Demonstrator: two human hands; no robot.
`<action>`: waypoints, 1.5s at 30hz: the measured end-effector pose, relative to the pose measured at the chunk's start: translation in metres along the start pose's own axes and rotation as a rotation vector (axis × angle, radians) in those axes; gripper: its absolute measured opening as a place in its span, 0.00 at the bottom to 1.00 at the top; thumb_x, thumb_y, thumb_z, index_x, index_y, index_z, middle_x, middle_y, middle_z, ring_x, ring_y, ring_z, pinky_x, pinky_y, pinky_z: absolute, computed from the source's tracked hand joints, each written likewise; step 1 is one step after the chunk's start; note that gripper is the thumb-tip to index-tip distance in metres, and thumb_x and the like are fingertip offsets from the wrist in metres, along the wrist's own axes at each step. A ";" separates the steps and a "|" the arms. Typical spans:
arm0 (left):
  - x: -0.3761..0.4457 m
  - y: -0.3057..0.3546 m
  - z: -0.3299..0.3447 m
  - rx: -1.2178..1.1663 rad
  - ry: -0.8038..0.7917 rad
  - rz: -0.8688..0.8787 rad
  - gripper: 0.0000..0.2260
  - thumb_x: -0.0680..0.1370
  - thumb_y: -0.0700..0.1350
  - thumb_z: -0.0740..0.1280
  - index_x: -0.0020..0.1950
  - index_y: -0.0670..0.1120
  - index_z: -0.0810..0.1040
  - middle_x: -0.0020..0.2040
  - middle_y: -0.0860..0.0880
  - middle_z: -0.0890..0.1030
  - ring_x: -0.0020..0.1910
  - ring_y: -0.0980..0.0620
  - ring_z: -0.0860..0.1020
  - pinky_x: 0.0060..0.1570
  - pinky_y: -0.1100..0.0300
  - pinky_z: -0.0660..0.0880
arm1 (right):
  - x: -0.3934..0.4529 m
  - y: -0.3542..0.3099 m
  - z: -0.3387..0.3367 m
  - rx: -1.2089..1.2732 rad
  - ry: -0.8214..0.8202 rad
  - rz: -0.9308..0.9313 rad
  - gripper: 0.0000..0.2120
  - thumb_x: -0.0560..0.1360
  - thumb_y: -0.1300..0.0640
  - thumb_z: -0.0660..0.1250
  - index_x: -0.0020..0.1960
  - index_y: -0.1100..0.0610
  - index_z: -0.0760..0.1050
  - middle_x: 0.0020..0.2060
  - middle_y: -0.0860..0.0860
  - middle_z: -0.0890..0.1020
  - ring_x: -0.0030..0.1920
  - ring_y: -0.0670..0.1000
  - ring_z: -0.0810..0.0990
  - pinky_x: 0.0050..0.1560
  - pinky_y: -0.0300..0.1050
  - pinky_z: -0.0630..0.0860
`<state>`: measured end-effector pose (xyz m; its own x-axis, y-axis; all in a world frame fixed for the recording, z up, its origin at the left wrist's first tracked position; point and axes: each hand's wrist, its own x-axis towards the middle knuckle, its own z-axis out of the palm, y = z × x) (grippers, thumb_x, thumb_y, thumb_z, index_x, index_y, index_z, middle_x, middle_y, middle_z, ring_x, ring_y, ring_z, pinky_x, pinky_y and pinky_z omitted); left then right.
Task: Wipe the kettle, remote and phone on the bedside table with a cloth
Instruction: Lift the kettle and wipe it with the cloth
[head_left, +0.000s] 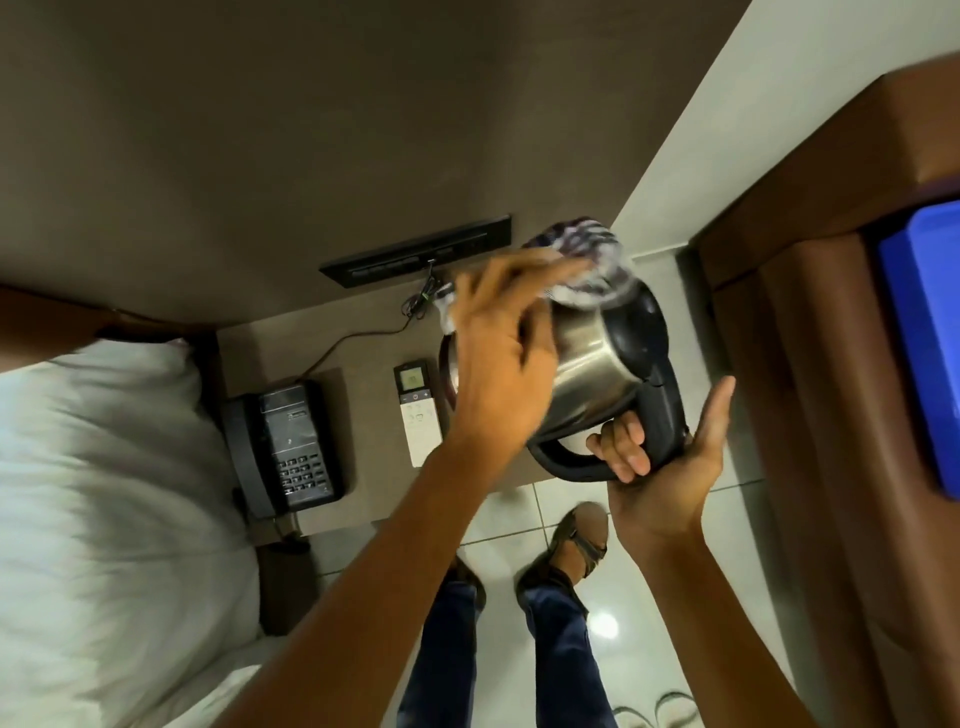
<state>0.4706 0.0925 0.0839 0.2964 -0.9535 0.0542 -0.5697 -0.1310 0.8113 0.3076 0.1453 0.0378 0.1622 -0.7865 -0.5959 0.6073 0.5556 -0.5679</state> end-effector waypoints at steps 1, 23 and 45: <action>-0.014 0.001 -0.002 0.004 -0.059 0.105 0.22 0.79 0.33 0.62 0.65 0.52 0.83 0.67 0.50 0.79 0.67 0.50 0.71 0.67 0.73 0.63 | -0.001 -0.001 -0.002 0.020 0.011 0.000 0.38 0.77 0.24 0.58 0.33 0.59 0.68 0.20 0.49 0.65 0.23 0.51 0.57 0.38 0.54 0.51; -0.077 -0.018 0.013 -0.260 0.092 -0.230 0.18 0.82 0.34 0.63 0.67 0.49 0.83 0.70 0.52 0.76 0.72 0.47 0.76 0.65 0.56 0.82 | 0.000 0.009 0.001 -0.142 0.182 -0.025 0.37 0.79 0.24 0.51 0.33 0.57 0.69 0.21 0.49 0.66 0.23 0.49 0.63 0.30 0.38 0.66; -0.089 -0.053 0.021 -0.085 0.326 -0.468 0.17 0.77 0.26 0.66 0.60 0.41 0.85 0.65 0.43 0.80 0.66 0.45 0.79 0.57 0.44 0.84 | 0.015 0.018 0.005 0.039 0.172 -0.012 0.36 0.77 0.24 0.56 0.34 0.56 0.68 0.22 0.49 0.66 0.24 0.49 0.63 0.34 0.46 0.59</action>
<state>0.4582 0.1786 0.0236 0.7308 -0.6644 -0.1566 -0.2610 -0.4839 0.8353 0.3249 0.1420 0.0212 0.0219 -0.7335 -0.6794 0.6387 0.5330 -0.5550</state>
